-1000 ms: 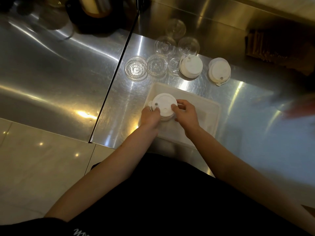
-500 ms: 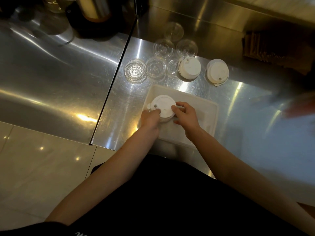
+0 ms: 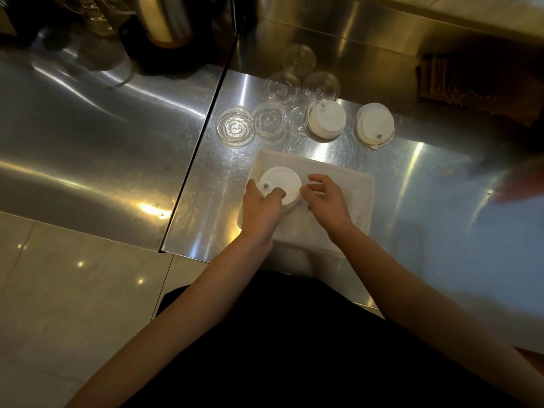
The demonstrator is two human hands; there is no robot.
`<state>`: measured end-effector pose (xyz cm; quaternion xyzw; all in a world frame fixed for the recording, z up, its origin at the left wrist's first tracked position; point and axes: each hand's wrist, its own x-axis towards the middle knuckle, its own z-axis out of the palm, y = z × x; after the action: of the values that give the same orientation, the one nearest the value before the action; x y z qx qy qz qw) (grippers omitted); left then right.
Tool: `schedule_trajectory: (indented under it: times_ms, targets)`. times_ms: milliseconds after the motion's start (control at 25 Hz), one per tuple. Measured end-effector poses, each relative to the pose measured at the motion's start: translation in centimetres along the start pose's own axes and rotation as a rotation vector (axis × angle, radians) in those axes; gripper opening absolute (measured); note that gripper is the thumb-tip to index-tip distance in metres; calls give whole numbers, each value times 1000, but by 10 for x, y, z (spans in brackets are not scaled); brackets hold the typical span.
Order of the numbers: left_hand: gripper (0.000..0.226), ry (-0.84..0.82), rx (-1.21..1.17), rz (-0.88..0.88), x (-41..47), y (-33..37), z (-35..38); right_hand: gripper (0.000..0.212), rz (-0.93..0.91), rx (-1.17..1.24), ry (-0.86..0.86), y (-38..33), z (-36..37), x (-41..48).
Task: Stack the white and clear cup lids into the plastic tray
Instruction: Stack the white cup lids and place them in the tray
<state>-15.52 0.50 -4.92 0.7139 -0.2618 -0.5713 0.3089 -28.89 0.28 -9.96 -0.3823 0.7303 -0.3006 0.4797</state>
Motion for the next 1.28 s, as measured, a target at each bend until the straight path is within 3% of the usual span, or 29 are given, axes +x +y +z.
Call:
schedule_trajectory:
  times_ms: [120,280,560,760,1280]
  targets:
    - [65,-46,134,185,-8,7,1,35,-105,-90,21,-9,-9,-4]
    - [49,-86,237,417,-1,17,1,33,-211,-178,46,-19,-21,-4]
    - [32,-110,398,628,35,43,7,35,-422,-357,112,-32,-48,5]
    - [33,-185,592,798,68,64,25,36,-436,-465,171,-38,-66,29]
    - [67,-323,1032,692,165,107,127,68,-118,-700,233,-28,-126,147]
